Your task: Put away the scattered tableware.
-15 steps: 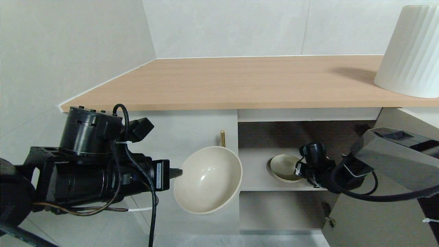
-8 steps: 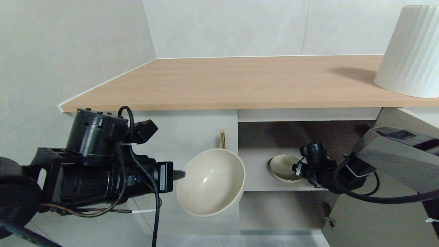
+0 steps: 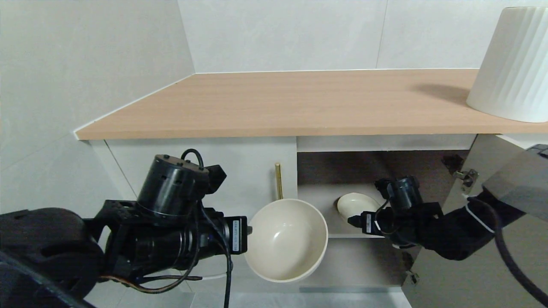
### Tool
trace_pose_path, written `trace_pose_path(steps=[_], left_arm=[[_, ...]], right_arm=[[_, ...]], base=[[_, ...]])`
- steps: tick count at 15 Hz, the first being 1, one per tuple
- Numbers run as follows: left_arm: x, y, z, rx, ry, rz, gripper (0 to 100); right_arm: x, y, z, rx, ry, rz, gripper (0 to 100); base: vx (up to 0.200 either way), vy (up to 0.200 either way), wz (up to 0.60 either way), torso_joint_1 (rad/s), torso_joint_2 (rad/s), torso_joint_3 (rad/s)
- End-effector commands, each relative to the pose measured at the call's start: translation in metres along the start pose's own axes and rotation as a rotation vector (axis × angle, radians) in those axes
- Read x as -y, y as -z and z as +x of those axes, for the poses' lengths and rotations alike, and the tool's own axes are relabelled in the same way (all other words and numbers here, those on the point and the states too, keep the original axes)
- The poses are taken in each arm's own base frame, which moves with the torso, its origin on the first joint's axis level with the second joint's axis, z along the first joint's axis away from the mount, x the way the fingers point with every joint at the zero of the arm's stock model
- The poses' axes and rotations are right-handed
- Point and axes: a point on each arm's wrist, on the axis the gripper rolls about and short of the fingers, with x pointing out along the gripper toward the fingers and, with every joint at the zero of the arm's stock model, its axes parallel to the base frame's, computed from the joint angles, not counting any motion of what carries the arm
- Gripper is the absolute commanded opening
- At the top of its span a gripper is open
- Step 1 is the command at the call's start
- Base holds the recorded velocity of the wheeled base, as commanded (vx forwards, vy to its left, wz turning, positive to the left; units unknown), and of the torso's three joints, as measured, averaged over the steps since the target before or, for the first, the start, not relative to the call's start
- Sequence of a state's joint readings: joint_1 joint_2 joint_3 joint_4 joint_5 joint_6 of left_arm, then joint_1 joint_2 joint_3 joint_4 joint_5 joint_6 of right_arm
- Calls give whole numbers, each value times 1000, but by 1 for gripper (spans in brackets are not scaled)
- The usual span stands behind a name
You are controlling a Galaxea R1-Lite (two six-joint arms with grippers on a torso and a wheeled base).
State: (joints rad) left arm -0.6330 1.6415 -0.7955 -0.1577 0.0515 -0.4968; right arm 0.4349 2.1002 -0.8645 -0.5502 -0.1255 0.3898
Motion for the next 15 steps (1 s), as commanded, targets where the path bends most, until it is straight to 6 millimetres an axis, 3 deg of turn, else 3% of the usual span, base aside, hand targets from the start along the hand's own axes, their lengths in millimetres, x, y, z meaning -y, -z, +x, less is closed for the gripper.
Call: trace_pose_path(steps=[1,3,6,12,15], left_arm=[[5,17,25,-50,-51,31,0],[9,35,48,-62,-127,68,0],[8,45,63,-93,-160,85,0],[11,50,67,-106,-164,101,0],[16,51,64,-102,-154,114,0]], right_arm=[[-20,-3,-51,41,-125,-70,100],[-30,-4,-83,52,-244,-94,100],[-36,1,-107,3,-369,-124,100],[-51,25,-106,-78,-427,-211,100],[-59,51,-81,-149,-349,-288,100]], base=[[0,0,0,0,0,0],[0,0,0,0,0,0],[0,0,0,0,0,0],[0,0,0,0,0,0],[0,0,0,0,0,0]])
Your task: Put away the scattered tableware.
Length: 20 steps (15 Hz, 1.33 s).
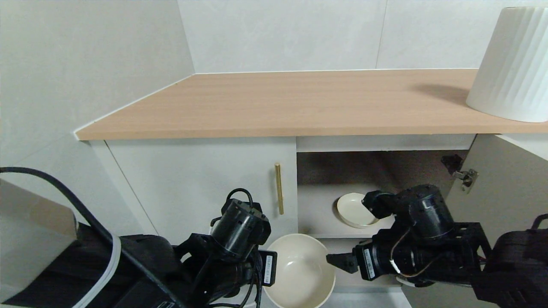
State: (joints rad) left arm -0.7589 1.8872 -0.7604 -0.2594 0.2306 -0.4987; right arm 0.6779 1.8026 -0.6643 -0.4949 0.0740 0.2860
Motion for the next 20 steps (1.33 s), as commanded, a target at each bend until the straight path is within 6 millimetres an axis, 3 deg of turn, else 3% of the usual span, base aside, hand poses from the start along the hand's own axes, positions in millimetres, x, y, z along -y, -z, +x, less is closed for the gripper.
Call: trace_pose_path(steps=[1,3,9,10,20], left_arm=[[3,1,-2,-1,7,8,0],[5,2,-3,-1,12,14,0],[5,3,-2,-4,10,16,0],[5,3,-1,-7,9,17,0],[5,4,0,-10,7,18,0]], right_arm=[[-1,21,31,-85,72,-29,100],[-1,23,41,-65,107,-36,100],[-2,22,40,-57,107,-34,100],[-2,22,40,-52,105,-34,0],[-1,21,40,-50,106,-33,0]], base=[[0,0,0,0,0,0],[0,0,0,0,0,0],[0,0,0,0,0,0],[0,0,0,0,0,0],[0,0,0,0,0,0]])
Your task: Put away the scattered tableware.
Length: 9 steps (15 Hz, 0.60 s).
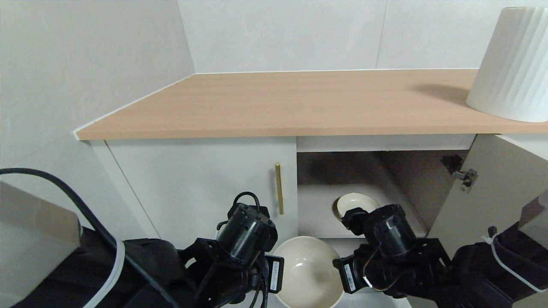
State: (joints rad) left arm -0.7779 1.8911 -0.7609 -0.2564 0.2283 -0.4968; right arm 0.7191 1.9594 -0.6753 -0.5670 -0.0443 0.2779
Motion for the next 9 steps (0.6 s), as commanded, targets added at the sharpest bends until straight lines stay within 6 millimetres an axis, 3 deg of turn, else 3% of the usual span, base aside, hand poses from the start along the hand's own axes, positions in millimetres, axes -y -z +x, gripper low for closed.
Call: trace_pose_path(steps=[1,6,7,9], left_arm=[[0,0,0,0,-4,0,0],[0,0,1,-1,-5,1,0],[0,1,1,-1,-8,1,100],[0,1,1,3,-12,3,100]], right_arm=[[0,0,0,0,2,0,0],[0,0,0,-2,2,-1,0],[0,1,0,-3,3,-1,0],[0,1,0,-3,3,-1,0]], base=[[0,0,0,0,0,0],[0,0,0,0,0,0],[0,0,0,0,0,0],[0,0,0,0,0,0]])
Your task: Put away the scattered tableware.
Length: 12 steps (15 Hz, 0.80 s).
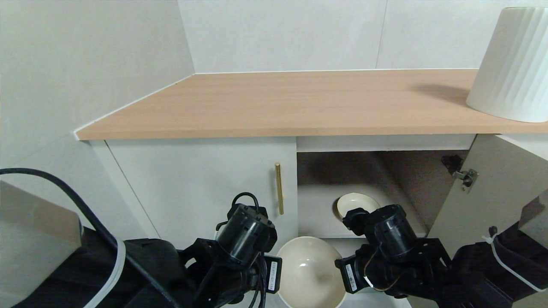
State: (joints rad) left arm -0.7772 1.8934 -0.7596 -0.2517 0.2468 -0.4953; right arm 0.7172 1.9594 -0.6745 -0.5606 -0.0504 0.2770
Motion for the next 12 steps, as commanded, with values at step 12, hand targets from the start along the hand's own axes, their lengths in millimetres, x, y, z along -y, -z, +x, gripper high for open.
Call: trace_pose_path(steps=[12], left_arm=[[1,-2,-1,9,12,-5,100]], right_arm=[[34,-5,21,-30,156,41,0]], base=[[0,0,0,0,0,0]])
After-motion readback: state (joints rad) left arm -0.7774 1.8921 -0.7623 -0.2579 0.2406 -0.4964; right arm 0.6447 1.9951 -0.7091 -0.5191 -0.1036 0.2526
